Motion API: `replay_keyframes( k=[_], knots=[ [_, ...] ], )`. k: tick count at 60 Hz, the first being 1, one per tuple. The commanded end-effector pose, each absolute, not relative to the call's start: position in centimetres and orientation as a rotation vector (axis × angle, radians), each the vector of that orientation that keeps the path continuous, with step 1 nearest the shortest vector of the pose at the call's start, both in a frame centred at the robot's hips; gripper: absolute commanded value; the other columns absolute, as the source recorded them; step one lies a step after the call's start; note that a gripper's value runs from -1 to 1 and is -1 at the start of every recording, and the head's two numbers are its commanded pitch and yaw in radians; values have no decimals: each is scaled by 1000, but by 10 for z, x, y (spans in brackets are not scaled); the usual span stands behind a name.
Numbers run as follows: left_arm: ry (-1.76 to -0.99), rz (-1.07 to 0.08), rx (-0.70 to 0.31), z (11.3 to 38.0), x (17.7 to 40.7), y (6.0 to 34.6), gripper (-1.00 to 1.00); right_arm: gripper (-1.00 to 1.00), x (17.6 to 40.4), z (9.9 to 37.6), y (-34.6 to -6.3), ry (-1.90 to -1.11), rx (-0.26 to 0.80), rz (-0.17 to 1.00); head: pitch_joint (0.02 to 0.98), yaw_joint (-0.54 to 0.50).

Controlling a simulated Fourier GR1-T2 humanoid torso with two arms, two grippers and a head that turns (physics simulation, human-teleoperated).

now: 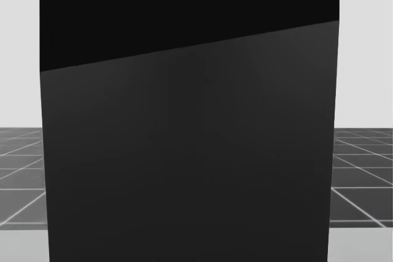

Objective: Reach around the screen and pick up the object behind it.

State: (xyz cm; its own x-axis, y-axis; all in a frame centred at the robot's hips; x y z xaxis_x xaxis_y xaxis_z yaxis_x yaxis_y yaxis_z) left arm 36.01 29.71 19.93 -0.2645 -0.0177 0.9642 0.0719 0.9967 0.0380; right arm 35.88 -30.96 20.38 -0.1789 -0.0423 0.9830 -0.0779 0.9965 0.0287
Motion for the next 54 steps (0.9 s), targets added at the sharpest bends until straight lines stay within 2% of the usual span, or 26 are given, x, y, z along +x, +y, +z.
replay_keyframes(
  k=[1, 3, 10, 12, 14, 17, 24, 31, 45, 54],
  knots=[
    [-1833, -92, -41, 199, 361, 296, -1000, -1000, 356, 204, -308, -1762, 71, 41, 99, -17],
    [-1831, -94, -42, 199, 361, 296, -1000, -1000, 355, 205, -308, -1771, 60, 41, 99, -17],
    [-1790, -141, -84, 198, 360, 293, -1000, -1000, 354, 207, -307, -1785, 123, 100, 101, -15],
    [-1746, -191, -141, 198, 358, 292, -1000, -1000, 352, 210, -309, -1787, 177, 111, 104, -13],
    [-1754, -190, -143, 199, 356, 291, -1000, -1000, 351, 211, -309, -1786, 196, 111, 105, -12],
    [-1728, -249, -205, 201, 352, 288, -1000, -1000, 348, 215, -310, -1797, 232, 144, 109, -12],
    [-1709, -357, -301, 216, 333, 286, -1000, -1000, 341, 218, -307, -1810, 293, 270, 118, -11],
    [-1653, -483, -411, 228, 309, 285, -1000, -1000, 329, 221, -298, -1787, 410, 402, 123, -17],
    [-1543, -655, -527, 231, 273, 288, -1000, -1000, 305, 219, -301, -1734, 515, 621, 130, -17],
    [-1473, -745, -575, 222, 262, 285, -1000, -1000, 294, 209, -311, -1696, 524, 658, 131, -21]
  ],
)
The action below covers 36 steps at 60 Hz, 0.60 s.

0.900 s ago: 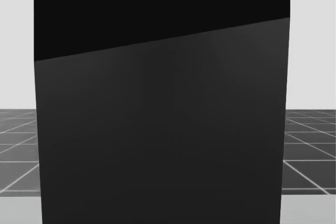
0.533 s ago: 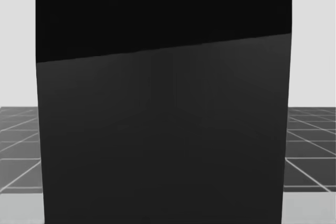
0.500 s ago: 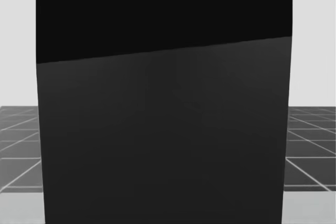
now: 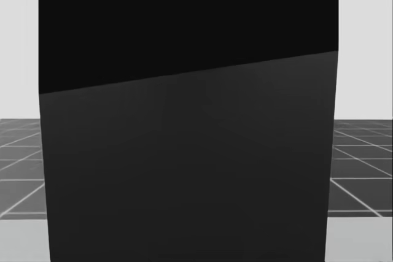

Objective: Reach around the screen and pick up the object behind it.

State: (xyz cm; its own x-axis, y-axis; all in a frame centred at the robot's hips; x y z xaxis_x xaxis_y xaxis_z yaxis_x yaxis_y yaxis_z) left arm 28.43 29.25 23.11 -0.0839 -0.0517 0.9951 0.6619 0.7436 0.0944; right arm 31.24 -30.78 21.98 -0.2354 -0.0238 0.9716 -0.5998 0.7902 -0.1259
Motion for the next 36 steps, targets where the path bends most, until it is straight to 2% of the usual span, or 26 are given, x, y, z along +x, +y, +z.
replay_keyframes(
  k=[1, 10, 21, 36],
  knots=[
    [-1469, -750, -574, 221, 262, 285, -1000, -1000, 293, 208, -312, -1693, 524, 658, 131, -22],
    [-1413, -799, -595, 206, 261, 283, -1000, -1000, 287, 194, -316, -1666, 538, 675, 136, -25],
    [-1390, -811, -606, 196, 262, 279, -1000, -1000, 288, 181, -311, -1645, 544, 669, 140, -29],
    [-1383, -812, -615, 191, 261, 276, -1000, -1000, 301, 162, -312, -1636, 482, 558, 151, -37]
  ],
)
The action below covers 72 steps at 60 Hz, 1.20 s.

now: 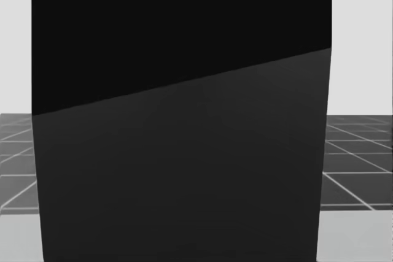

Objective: Reach around the screen and pick up the object behind it.

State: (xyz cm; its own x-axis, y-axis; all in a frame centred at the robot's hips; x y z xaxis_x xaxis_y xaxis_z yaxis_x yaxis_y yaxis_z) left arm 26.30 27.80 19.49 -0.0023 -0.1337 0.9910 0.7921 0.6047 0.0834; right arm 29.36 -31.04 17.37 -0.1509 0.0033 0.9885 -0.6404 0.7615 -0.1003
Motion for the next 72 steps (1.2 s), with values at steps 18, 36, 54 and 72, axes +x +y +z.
replay_keyframes(
  k=[18, 36, 54, 72],
  knots=[
    [-1385, -823, -613, 190, 262, 273, -1000, -1000, 321, 143, -297, -1560, 435, 497, 159, -43],
    [-1385, -835, -609, 189, 261, 271, -1000, -1000, 349, 126, -264, -1490, 362, 432, 168, -41],
    [-1391, -844, -604, 190, 260, 270, -1000, -1000, 372, 114, -248, -1407, 342, 374, 173, -38],
    [-1394, -851, -596, 190, 258, 269, -1000, 1000, 369, 109, -244, -1374, 321, 313, 173, -38]
  ],
)
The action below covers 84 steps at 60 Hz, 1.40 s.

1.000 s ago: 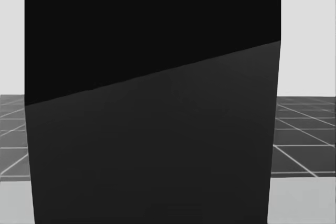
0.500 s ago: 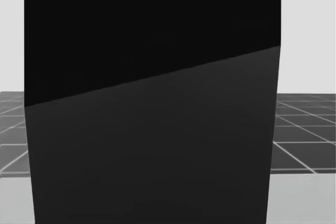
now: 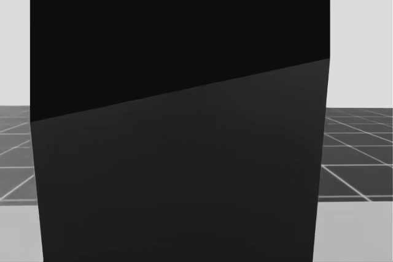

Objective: Reach around the screen and pick up the object behind it.

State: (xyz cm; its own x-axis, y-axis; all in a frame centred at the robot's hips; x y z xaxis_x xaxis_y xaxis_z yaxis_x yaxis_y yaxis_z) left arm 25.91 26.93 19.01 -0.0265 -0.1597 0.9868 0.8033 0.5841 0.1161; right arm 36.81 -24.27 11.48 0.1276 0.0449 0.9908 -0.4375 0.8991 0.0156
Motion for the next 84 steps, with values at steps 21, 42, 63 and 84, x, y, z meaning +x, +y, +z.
replay_keyframes(
  k=[21, 42, 63, 84],
  knots=[
    [-1410, -848, -591, 196, 255, 270, -1000, 1000, 367, 127, -285, -1417, 229, 225, 169, -34],
    [-1415, -851, -585, 200, 255, 269, -1000, 1000, 350, 157, -365, -1506, 59, 100, 166, -34],
    [-1421, -846, -584, 202, 254, 271, -1000, 1000, 332, 225, -432, -1692, -59, -114, 165, -32],
    [-1429, -841, -582, 204, 255, 270, -1000, 1000, 303, 307, -428, -1961, -150, -115, 163, -33]
  ],
)
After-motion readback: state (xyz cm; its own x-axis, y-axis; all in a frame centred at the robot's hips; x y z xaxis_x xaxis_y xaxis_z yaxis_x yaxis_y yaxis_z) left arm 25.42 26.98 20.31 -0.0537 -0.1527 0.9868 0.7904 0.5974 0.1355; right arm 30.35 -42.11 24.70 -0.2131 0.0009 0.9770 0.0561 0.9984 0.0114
